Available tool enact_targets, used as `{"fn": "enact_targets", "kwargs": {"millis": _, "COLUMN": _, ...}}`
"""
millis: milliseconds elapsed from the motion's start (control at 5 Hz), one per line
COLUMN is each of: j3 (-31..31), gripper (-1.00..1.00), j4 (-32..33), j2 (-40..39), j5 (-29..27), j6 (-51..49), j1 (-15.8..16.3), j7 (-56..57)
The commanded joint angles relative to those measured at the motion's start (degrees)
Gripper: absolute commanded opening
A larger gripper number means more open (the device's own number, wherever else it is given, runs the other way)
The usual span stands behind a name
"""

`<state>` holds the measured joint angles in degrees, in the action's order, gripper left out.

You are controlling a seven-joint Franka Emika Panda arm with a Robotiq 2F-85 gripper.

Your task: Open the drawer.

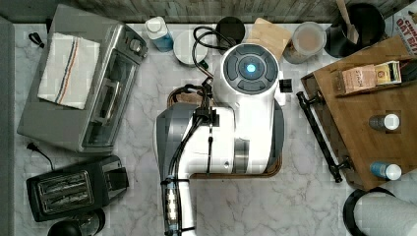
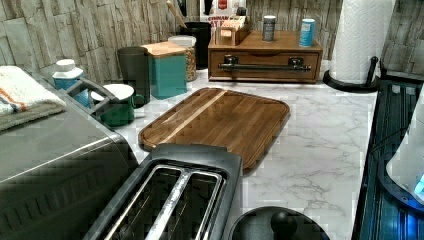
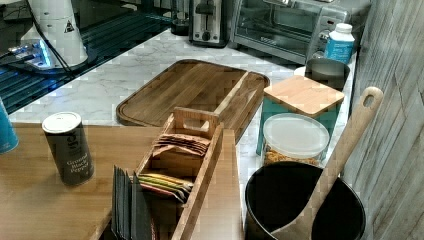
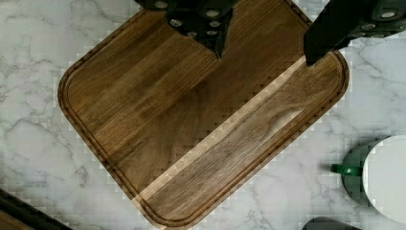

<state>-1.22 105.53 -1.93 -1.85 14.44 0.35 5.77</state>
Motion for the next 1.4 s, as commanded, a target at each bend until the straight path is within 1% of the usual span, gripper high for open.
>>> {"fn": "enact_targets", "kwargs": {"millis": 200, "j3": 0.00, "gripper": 1.00, "j4": 0.03, "j2": 0.00, "j5": -0.57, "j6": 0.00, "j1": 0.01, "j7": 0.01}}
{"fn": "enact_targets", "kwargs": {"millis": 400, "j3": -0.09, "gripper": 1.00, "j4": 0.02, "j2": 0.00, "j5": -0.57, "j6": 0.00, "j1": 0.09, "j7": 0.01}}
{"fn": "enact_targets", "kwargs": {"millis": 600, "j3": -0.17, "gripper": 1.00, "j4": 5.05, "j2": 3.10, "j5": -1.44, "j6": 1.00, "j1": -0.72, "j7": 10.34}}
{"fn": "enact_targets", "kwargs": {"millis": 1000, "j3": -2.73, "gripper": 1.00, "j4": 17.74, "j2": 9.20, "j5": -0.60, "j6": 7.82, "j1": -2.86, "j7": 36.19}}
{"fn": "enact_targets", "kwargs": {"millis": 1200, "j3": -4.81, "gripper": 1.00, "j4": 21.46, "j2": 9.88, "j5": 0.54, "j6": 11.55, "j1": -4.01, "j7": 49.95}}
{"fn": "enact_targets", "kwargs": {"millis": 1400, "j3": -6.55, "gripper": 1.00, "j4": 22.87, "j2": 8.69, "j5": 1.67, "j6": 14.35, "j1": -5.82, "j7": 60.10}}
